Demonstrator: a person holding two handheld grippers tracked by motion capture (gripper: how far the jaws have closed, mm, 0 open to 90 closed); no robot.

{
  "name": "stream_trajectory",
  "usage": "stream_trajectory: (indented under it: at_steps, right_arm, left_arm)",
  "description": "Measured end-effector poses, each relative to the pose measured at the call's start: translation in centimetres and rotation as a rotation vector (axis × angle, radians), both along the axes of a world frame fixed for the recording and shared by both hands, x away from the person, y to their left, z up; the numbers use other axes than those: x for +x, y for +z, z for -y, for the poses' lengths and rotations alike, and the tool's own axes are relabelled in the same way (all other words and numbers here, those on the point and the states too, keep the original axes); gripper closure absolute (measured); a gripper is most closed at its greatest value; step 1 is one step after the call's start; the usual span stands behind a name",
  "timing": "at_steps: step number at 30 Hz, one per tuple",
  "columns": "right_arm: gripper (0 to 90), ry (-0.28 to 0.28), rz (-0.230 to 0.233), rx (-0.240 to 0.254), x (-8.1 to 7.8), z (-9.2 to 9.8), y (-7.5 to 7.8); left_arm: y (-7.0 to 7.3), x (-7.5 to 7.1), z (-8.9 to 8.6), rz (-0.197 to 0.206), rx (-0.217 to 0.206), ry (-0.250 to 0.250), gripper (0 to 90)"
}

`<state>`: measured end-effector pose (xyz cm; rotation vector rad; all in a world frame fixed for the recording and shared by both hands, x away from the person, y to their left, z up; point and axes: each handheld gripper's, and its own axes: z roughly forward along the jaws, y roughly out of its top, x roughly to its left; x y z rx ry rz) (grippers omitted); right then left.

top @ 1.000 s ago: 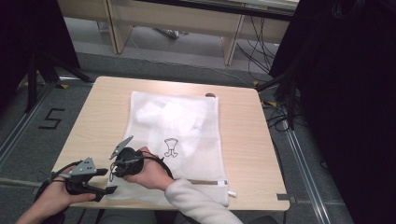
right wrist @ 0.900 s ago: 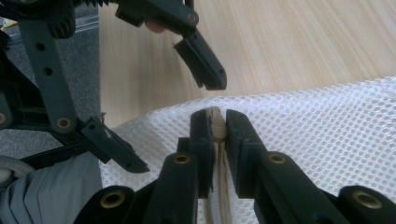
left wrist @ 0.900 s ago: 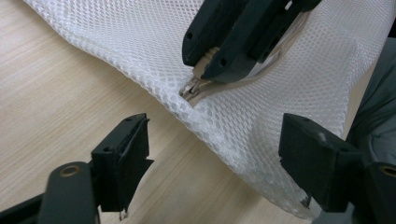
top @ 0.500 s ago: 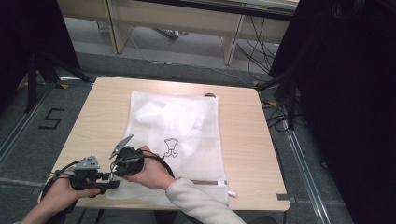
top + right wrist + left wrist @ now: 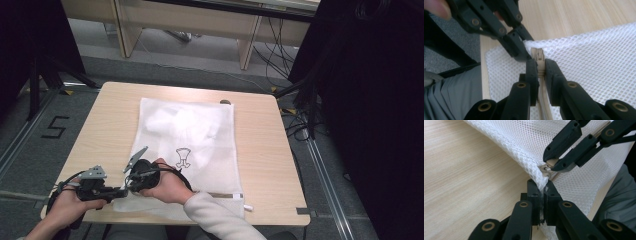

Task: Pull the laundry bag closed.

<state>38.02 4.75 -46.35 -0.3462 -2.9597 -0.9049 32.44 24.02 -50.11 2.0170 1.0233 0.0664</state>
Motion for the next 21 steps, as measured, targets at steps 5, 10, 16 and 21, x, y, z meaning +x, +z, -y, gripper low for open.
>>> stream_trajectory:
  at_steps: [5,10,16,21]
  right_arm:
    - [82.5,-0.022,-0.023,-0.02,-0.3,0.7,-0.4]
    - [82.5,-0.012,-0.026,0.008,-0.3,0.9,-0.4]
    - [82.5,-0.016,-0.032,-0.008,-0.4,1.5,-1.1]
    - [82.5,-0.025,-0.031,-0.004,-0.3,2.1,-1.4]
  left_arm:
    - [0.0,0.0,-0.1,0.001,-0.022,0.004,85.4]
    - [0.1,0.0,-0.2,-0.01,-0.029,0.008,85.3]
    - [0.0,0.0,-0.2,-0.001,-0.057,0.038,85.4]
    - [0.2,0.0,-0.3,-0.001,-0.048,0.024,85.4]
